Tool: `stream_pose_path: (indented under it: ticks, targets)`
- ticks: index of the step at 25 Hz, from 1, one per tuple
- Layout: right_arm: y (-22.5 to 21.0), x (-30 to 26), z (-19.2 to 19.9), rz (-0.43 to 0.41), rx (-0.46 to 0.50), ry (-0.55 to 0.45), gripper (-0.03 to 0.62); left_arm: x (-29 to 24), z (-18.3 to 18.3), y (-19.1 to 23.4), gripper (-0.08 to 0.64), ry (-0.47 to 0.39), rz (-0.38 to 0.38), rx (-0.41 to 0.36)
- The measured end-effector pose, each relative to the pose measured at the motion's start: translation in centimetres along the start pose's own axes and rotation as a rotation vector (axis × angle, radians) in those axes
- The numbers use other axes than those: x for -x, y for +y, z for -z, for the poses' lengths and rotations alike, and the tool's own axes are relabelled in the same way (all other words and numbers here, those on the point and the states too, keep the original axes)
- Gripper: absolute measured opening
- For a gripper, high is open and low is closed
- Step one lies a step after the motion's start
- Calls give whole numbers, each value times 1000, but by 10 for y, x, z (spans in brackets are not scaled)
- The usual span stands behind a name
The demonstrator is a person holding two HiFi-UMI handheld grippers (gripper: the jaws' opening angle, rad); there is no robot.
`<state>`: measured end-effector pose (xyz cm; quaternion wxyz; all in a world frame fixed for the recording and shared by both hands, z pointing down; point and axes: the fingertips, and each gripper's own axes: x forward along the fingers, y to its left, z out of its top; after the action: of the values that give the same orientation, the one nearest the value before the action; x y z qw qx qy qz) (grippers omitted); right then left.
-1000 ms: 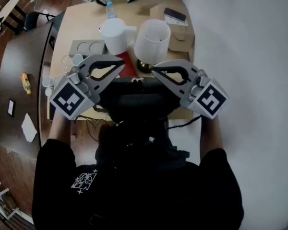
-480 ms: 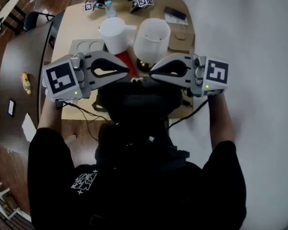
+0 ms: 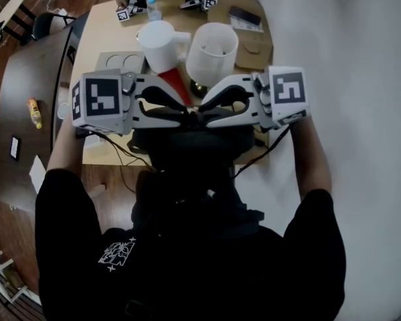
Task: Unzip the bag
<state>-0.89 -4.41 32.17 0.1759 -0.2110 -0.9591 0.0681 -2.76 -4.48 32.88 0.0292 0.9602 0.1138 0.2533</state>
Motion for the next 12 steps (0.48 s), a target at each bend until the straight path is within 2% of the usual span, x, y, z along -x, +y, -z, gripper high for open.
stream_pose_path:
  ticks: [3, 12]
  targets:
    - [0, -4, 4, -46, -9, 44, 161, -1, 6, 1, 157, 64, 57, 27]
    - [-2, -6, 8, -118, -75, 59, 170, -8, 10, 1, 173, 103, 293, 155]
